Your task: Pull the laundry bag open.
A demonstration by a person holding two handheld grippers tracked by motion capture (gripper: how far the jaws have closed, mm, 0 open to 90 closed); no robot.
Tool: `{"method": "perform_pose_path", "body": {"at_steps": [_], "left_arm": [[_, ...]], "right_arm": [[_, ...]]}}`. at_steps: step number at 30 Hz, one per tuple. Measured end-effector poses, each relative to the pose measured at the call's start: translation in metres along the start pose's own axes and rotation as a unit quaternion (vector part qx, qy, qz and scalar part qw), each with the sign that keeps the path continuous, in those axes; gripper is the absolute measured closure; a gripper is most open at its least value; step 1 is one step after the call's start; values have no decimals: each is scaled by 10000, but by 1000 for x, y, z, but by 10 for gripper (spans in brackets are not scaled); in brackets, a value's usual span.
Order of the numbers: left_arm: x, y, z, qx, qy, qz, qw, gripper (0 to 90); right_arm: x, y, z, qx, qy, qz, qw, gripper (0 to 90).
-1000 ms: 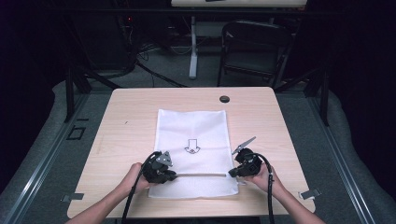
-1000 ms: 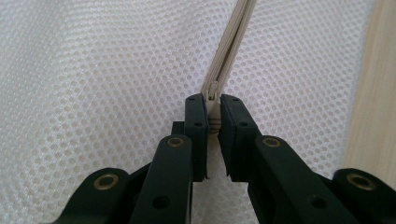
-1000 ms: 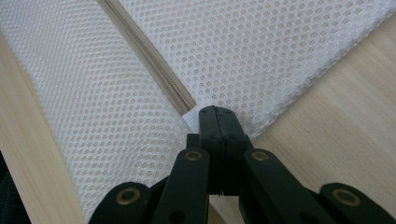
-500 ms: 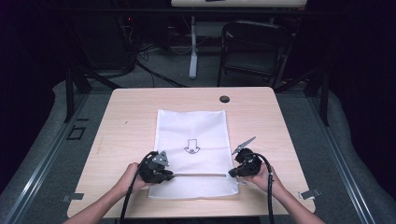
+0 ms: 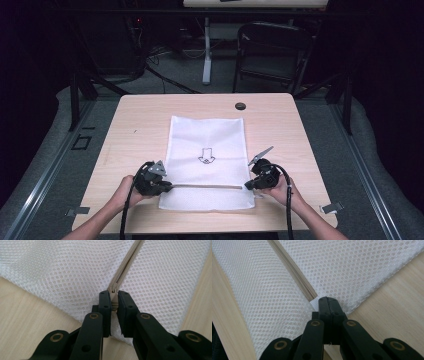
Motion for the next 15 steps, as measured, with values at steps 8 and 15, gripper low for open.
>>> {"method": "perform_pose_path", "body": {"at_steps": [8,15], "left_arm": [[1,1,-2,-8,44,0,10000,822],[12,6,-11,-141,10,-172,9998,823]], "right_arm": [[0,0,-1,45,11,6,10000,900],[0,-2,-1,4,21,-2,10000,900]]}}
Point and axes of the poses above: each handheld gripper's, and its own axes: z roughly forward along the jaws, x roughly out of its underside, y roughly to its left, the point moved 3 cm from there along z, roughly forward along the jaws, and after that the axes turned 10 degrees about z, right-handed, at the moved point
